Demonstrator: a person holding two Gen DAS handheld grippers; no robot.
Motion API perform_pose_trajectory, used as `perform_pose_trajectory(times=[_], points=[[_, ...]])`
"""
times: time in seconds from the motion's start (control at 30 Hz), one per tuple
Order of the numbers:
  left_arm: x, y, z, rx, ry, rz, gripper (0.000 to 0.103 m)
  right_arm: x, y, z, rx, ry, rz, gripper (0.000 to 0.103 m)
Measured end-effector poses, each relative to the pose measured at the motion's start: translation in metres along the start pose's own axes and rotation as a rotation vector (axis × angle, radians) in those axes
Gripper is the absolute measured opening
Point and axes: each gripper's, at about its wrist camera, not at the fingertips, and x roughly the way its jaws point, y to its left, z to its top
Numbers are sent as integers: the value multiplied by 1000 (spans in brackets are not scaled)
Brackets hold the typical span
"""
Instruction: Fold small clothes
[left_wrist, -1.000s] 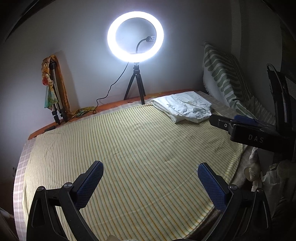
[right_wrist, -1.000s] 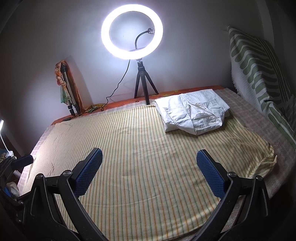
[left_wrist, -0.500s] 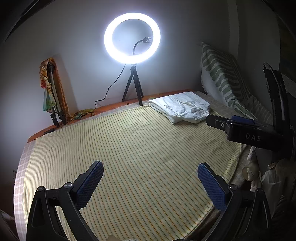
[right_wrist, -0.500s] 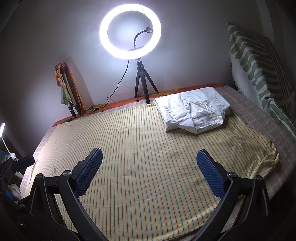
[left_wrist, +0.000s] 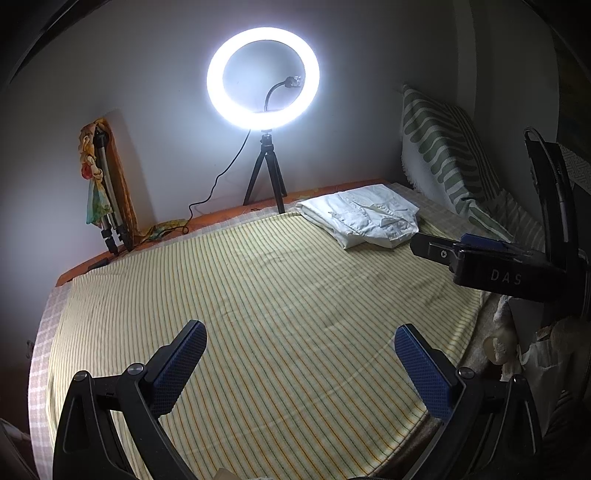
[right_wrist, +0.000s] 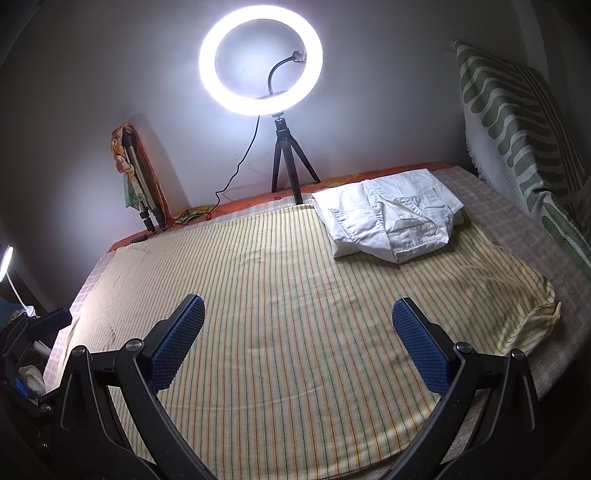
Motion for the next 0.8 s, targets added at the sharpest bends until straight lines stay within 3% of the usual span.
perform_pose_trajectory(times=[0.8], points=[[19,-11,1,5,25,-22,103,2,-16,7,28,4,18,103]])
